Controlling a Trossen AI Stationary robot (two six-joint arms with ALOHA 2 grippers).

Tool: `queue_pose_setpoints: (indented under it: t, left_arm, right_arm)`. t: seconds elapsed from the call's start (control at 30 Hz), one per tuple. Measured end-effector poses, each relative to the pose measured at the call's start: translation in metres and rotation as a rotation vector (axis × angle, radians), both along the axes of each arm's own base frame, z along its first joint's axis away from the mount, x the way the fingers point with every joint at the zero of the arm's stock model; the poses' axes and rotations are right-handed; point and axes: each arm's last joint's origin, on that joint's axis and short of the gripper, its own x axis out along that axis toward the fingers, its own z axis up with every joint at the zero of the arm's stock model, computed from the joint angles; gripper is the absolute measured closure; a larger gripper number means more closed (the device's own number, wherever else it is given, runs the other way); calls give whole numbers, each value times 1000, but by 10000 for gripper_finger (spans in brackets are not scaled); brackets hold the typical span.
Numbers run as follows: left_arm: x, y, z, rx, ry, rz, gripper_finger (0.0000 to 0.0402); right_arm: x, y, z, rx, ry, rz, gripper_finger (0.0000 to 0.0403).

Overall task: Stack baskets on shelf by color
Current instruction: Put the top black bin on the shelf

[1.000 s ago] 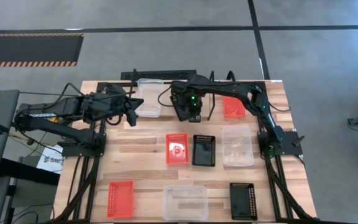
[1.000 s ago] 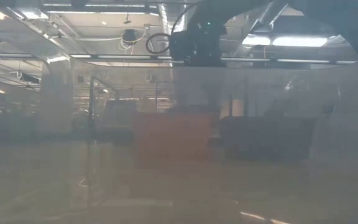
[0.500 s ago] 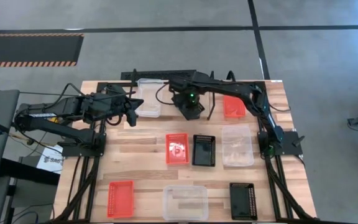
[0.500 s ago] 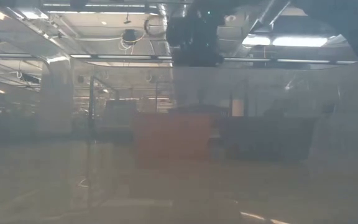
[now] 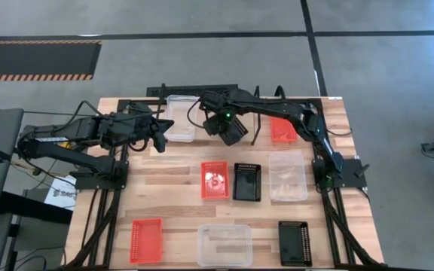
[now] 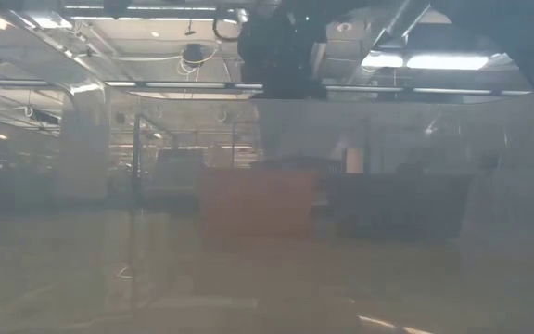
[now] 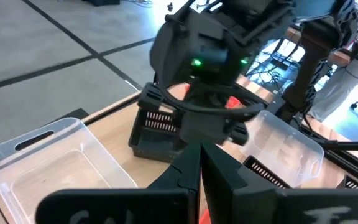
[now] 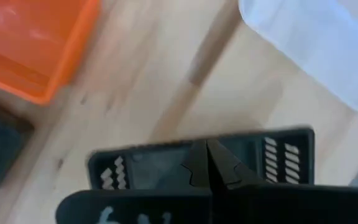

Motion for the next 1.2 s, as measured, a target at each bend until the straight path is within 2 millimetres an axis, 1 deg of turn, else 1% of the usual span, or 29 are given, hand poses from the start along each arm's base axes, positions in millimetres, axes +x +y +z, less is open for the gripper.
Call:
queue_pose_setpoints:
  t: [0.07, 0.23, 0.33, 0.4, 0.5, 0.6, 0.8, 0.93, 1.2]
  left_arm:
    - [0, 0, 0, -2, 1, 1, 401]
    - [0, 0, 0, -5, 0, 2, 401]
    - [0, 0, -1, -10, -1, 5, 401]
    - [2, 0, -1, -11, 4, 5, 401]
    - [4, 0, -3, -11, 12, 6, 401]
    - [7, 0, -5, -12, 29, 3, 401]
    - [18, 0, -11, -29, 47, 12, 401]
    - [23, -1, -13, -31, 59, 9, 401]
    - [23, -1, -14, -38, 60, 12, 401]
  right_arm:
    - [-1, -7, -4, 1, 6, -14, 403]
    - [-5, -23, -25, 30, 96, -50, 403]
    - [-9, -28, -30, 31, 149, -66, 403]
    - [-10, -31, -32, -20, 174, -58, 403]
    - [-11, -37, -34, -95, 203, -66, 403]
    - [-17, -49, -32, -134, 211, -115, 403]
    - [-30, -78, -35, -148, 226, -227, 403]
    - [-35, -89, -34, -192, 240, -267, 403]
    - [-49, -110, -33, -176, 225, -471, 403]
